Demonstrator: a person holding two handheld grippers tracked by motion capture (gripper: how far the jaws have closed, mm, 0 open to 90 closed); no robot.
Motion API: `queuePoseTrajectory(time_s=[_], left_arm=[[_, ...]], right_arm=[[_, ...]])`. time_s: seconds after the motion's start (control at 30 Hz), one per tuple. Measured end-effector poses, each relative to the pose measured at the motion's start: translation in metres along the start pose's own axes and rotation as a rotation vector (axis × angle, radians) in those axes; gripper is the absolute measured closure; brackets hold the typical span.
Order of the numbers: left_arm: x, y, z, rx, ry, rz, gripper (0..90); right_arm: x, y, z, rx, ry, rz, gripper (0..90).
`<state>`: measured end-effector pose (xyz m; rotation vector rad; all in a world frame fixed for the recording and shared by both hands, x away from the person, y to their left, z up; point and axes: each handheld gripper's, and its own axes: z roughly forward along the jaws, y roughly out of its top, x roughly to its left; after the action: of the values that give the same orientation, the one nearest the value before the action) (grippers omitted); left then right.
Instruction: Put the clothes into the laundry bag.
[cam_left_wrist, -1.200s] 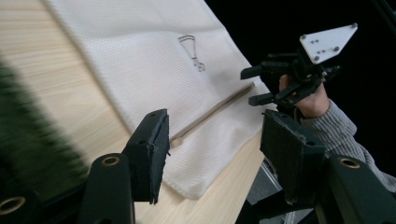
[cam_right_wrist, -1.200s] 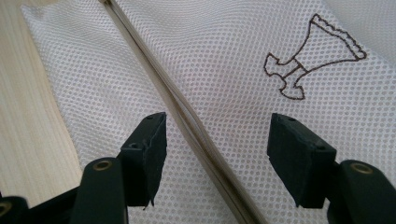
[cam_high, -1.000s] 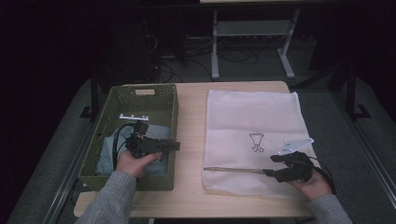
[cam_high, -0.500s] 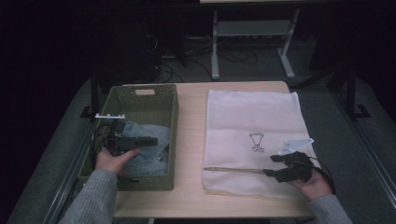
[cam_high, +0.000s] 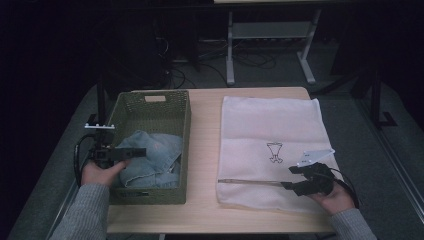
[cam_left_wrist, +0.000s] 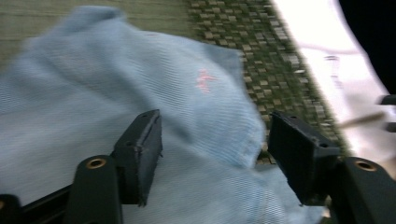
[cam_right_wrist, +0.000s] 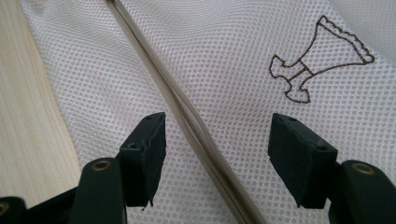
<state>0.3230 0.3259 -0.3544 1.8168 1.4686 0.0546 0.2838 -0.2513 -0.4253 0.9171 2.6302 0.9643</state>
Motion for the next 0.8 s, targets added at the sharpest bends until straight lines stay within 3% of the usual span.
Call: queuePoseTrajectory(time_s=[0.17, 0.33, 0.4, 0.43, 0.6, 0.8], left_arm=[[0.005, -0.001, -0.003, 0.031, 0.110, 0.007, 30.1], [0.006, 0.000, 0.013, 0.107, 0.180, -0.026, 30.2], [0.006, 0.001, 0.017, 0.121, 0.188, -0.037, 29.9], [0.007, 0.003, 0.025, 0.153, 0.198, -0.058, 28.8], [0.004, 0.010, 0.043, 0.248, 0.210, -0.071, 19.7], [-0.002, 0.016, 0.062, 0.331, 0.257, -0.049, 12.5]], right_arm=[[0.001, 0.001, 0.001, 0.000, -0.004, -0.010, 35.3], [0.003, 0.003, 0.003, 0.003, -0.006, -0.014, 33.8], [0.003, 0.003, 0.003, 0.002, -0.007, -0.013, 33.4], [0.002, 0.003, 0.003, 0.001, -0.005, -0.015, 32.4], [0.002, 0.005, 0.005, 0.002, 0.005, -0.025, 30.6], [0.000, 0.009, 0.009, 0.016, 0.032, -0.018, 29.3]])
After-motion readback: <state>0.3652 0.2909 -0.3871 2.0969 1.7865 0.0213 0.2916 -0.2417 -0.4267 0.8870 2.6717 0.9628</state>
